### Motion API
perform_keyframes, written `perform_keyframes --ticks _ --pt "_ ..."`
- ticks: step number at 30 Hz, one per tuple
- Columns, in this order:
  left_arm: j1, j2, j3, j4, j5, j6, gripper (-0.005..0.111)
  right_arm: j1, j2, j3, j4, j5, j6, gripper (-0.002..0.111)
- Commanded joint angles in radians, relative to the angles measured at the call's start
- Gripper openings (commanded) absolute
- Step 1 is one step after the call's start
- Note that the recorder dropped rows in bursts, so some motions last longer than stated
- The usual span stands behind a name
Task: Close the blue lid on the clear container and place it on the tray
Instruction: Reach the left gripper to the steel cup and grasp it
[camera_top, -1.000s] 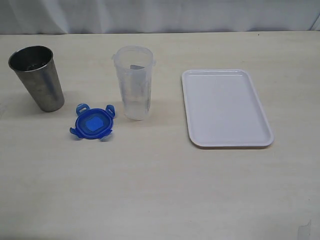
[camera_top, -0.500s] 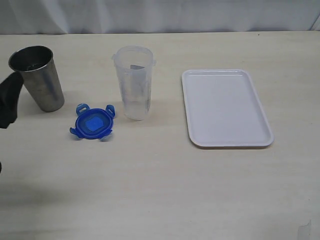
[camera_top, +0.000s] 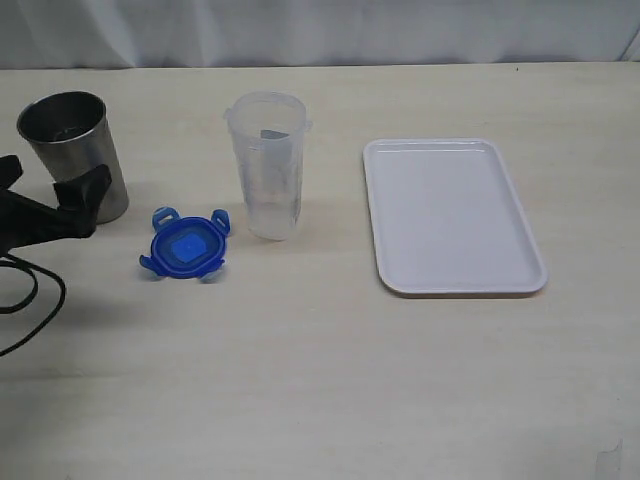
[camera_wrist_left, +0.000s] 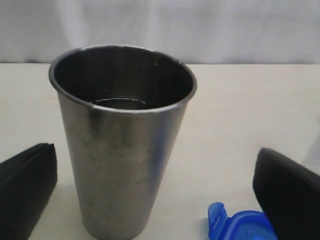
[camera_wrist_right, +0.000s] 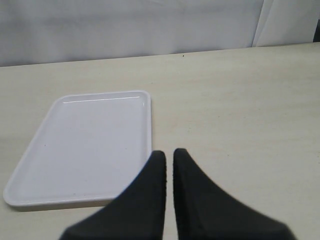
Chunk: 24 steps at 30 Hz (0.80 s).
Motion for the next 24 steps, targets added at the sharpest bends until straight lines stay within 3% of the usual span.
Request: perform_keyframes --ticks 1,6,24 --pt "0.001 0.088 -0.079 0.004 -0.016 0.009 0.101 -0.008 -0.004 0.003 0.001 0.0 0.001 0.005" --pt "0.001 0.151 -0.135 -0.083 -0.016 0.009 0.101 -0.008 -0.004 0.003 0.001 0.0 0.001 0.005" --pt "0.001 0.209 -0.245 -0.04 -0.016 0.017 0.101 -0.008 -0.004 0.003 0.001 0.0 0.001 0.005"
